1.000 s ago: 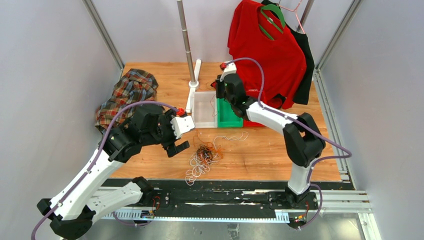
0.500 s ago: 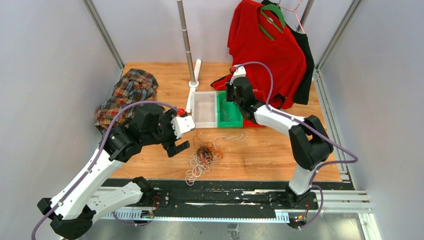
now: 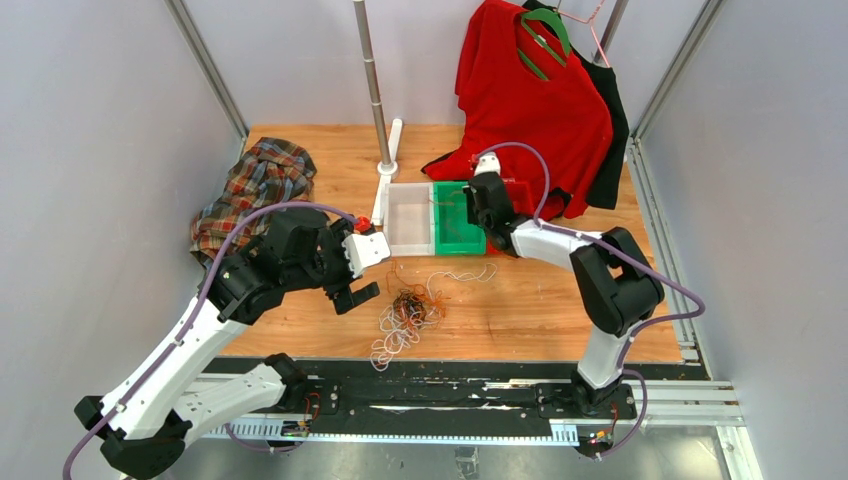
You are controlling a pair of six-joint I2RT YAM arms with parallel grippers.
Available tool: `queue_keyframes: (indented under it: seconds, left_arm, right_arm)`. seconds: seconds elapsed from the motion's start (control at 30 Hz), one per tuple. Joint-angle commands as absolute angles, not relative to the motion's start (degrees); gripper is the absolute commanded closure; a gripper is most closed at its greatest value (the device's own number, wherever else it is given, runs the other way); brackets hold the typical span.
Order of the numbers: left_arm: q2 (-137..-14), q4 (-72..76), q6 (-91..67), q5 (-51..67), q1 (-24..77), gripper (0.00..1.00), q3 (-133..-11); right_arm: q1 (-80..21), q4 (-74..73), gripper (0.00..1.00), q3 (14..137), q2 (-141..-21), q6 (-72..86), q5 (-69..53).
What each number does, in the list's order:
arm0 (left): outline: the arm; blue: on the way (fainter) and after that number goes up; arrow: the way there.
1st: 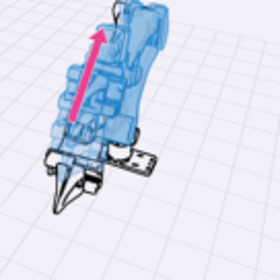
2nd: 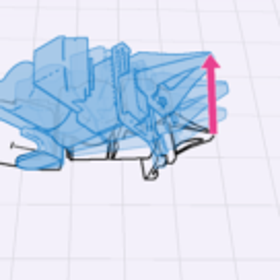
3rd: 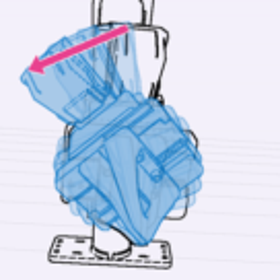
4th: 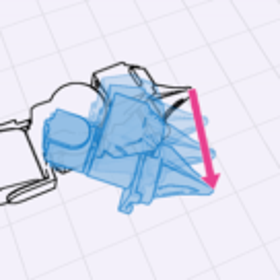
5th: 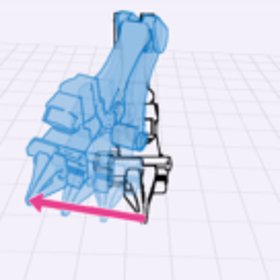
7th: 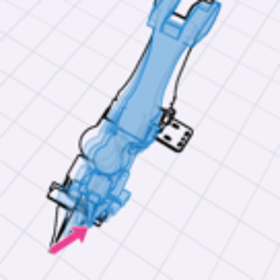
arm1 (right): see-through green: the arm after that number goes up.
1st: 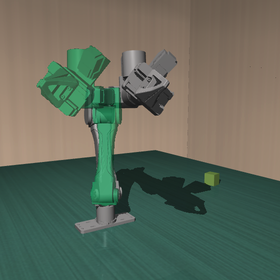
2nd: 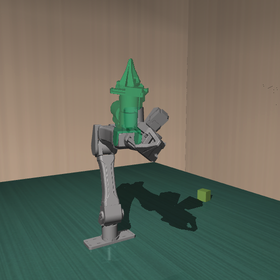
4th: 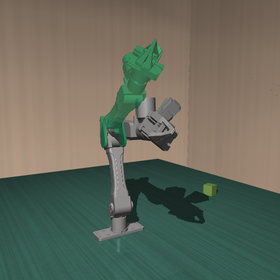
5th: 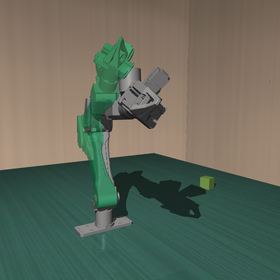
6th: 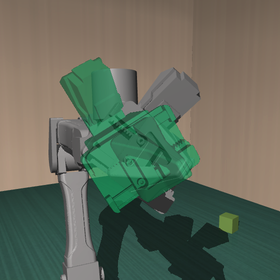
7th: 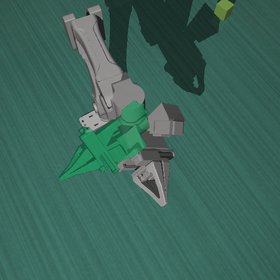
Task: Untangle the cables
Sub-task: Place the cable in the bin.
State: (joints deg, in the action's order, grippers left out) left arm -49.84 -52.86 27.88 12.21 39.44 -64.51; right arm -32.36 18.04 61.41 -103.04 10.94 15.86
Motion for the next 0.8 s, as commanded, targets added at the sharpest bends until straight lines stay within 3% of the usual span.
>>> queue_keyframes:
  seconds: [0.0, 0.43, 0.77]
  left_arm:
    - [-49.40, -52.39, 28.21, 12.68, 38.94, 0.01, -65.38]
    - [-49.02, -52.43, 27.62, 12.90, 38.94, 0.01, -66.03]
    - [-48.28, -52.38, 27.82, 12.82, 38.94, 0.01, -65.91]
  right_arm:
    - [-30.16, 17.77, 0.99, 58.67, -98.86, 12.84, 18.64]
    - [-27.49, 23.65, 0.99, 52.90, -92.70, 18.64, 11.16]
    - [-31.18, 9.72, 0.99, 63.25, -100.09, 10.58, 13.41]
